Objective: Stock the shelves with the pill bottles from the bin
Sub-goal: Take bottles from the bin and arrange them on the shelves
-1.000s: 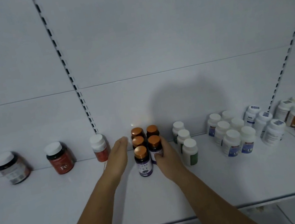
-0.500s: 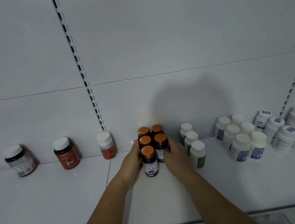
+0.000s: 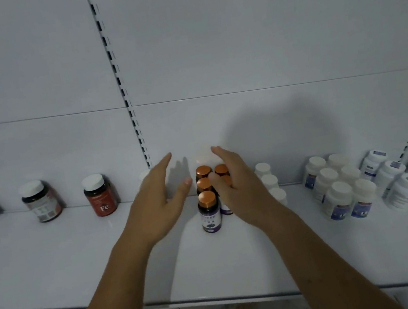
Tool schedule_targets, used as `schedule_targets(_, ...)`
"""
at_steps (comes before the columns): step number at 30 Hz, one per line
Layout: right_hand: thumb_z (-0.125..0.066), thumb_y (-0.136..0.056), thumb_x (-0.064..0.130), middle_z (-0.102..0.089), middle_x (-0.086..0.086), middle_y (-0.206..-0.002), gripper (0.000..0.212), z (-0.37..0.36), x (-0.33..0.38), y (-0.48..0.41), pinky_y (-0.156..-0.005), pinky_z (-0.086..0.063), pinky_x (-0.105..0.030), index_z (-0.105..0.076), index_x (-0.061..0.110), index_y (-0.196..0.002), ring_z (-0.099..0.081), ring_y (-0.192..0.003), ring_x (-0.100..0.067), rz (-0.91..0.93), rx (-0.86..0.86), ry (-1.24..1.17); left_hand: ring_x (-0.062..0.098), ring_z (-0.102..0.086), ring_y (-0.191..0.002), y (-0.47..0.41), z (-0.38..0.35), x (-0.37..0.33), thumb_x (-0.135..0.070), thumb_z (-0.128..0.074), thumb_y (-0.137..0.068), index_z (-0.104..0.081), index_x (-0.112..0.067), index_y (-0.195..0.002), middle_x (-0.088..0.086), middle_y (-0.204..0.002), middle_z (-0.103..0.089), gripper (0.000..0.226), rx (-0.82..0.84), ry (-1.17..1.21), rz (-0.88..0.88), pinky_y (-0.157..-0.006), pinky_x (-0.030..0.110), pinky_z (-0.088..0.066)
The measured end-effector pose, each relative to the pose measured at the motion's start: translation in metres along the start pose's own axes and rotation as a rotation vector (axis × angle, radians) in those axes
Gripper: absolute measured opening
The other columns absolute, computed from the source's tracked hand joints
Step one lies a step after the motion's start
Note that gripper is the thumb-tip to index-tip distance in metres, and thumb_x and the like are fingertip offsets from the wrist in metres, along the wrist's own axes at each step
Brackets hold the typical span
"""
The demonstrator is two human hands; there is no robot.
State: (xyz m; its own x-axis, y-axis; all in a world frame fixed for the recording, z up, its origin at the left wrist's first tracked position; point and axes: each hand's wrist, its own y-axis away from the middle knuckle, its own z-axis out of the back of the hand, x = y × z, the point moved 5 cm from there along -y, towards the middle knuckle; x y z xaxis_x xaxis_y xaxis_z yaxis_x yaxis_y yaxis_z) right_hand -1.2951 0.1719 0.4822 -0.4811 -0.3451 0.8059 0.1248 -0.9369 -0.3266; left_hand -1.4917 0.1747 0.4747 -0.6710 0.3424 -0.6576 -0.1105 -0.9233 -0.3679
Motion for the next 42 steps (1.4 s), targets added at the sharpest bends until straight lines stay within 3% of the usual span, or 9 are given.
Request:
schedule_targets(2,-0.059,-0.104,0.04,-0.035,0.007,-0.164,0.063,-0.003,0.019,0.002,-0.125,-0.028,-0.042,-0.031,0.031,-0.16,-0.03,-0.151,-0.013,0.098,0.108,0.129,0.013,-0.034,-0.152,0.016,0.025,-0.006,-0.067,-0.051,-0.099,-0.024,-0.038,-0.164,-0.01,-0.167,-0.036,0.076,-0.054,-0.192,-0.041,-0.12,0.042,-0.036)
schedule_targets(5,-0.059,-0.099,0.056,-0.022,0.007,-0.172,0.077,-0.017,0.045,0.012,-0.13,-0.013,-0.043,-0.023,0.033,-0.164,-0.011,-0.16,-0.015,0.239,0.244,0.302,0.018,-0.041,-0.149,0.052,0.055,-0.004,-0.077,-0.045,-0.096,-0.024,-0.035,-0.164,-0.007,-0.166,-0.039,0.082,-0.111,-0.42,-0.014,-0.118,0.049,-0.041)
schedule_targets(11,-0.049,-0.1,0.064,-0.006,0.009,-0.174,0.082,-0.09,0.086,0.056,-0.13,-0.005,-0.04,-0.009,0.035,-0.165,0.0,-0.16,-0.013,0.471,0.553,0.325,0.018,-0.032,-0.154,0.171,0.111,0.026,-0.086,-0.036,-0.092,-0.02,-0.035,-0.165,-0.007,-0.17,-0.029,0.09,-0.156,-0.72,0.326,-0.125,0.048,-0.029)
schedule_targets(17,-0.049,-0.1,0.065,-0.005,0.01,-0.174,0.082,-0.191,0.128,0.123,-0.131,-0.008,-0.045,-0.007,0.036,-0.165,0.001,-0.16,-0.013,0.665,0.816,0.202,0.019,-0.034,-0.153,0.308,0.172,0.041,-0.084,-0.039,-0.093,-0.023,-0.037,-0.164,-0.008,-0.169,-0.031,0.086,-0.247,-0.81,0.663,-0.122,0.051,-0.034)
schedule_targets(21,-0.054,-0.099,0.061,-0.013,0.008,-0.172,0.081,-0.251,0.161,0.164,-0.128,-0.02,-0.048,-0.013,0.036,-0.164,-0.011,-0.159,-0.016,0.707,0.92,0.135,0.018,-0.032,-0.154,0.386,0.2,0.053,-0.084,-0.041,-0.091,-0.021,-0.038,-0.163,-0.01,-0.17,-0.029,0.088,-0.309,-0.795,0.852,-0.122,0.05,-0.035)
schedule_targets(28,-0.059,-0.098,0.058,-0.021,0.009,-0.169,0.079,-0.369,0.189,0.212,-0.123,-0.033,-0.048,-0.02,0.036,-0.163,-0.023,-0.155,-0.014,0.709,1.055,0.117,0.02,-0.039,-0.148,0.486,0.246,0.107,-0.073,-0.052,-0.095,-0.026,-0.036,-0.162,-0.008,-0.165,-0.036,0.081,-0.432,-0.685,1.015,-0.115,0.054,-0.043)
schedule_targets(38,-0.063,-0.099,0.05,-0.037,0.004,-0.158,0.069,-0.564,0.173,0.245,-0.11,-0.042,-0.034,-0.031,0.034,-0.159,-0.042,-0.141,-0.019,0.475,1.183,0.235,0.023,-0.044,-0.145,0.583,0.297,0.293,-0.061,-0.058,-0.099,-0.034,-0.028,-0.16,0.0,-0.16,-0.044,0.073,-0.354,-0.457,1.151,-0.112,0.047,-0.046)
schedule_targets(42,-0.063,-0.099,0.048,-0.043,0.003,-0.153,0.06,-0.628,0.149,0.261,-0.106,-0.048,-0.041,-0.039,0.035,-0.152,-0.048,-0.137,-0.022,0.353,1.259,0.245,0.025,-0.053,-0.137,0.614,0.284,0.372,-0.046,-0.064,-0.101,-0.04,-0.022,-0.157,0.005,-0.154,-0.051,0.066,-0.284,-0.278,1.222,-0.108,0.043,-0.049)
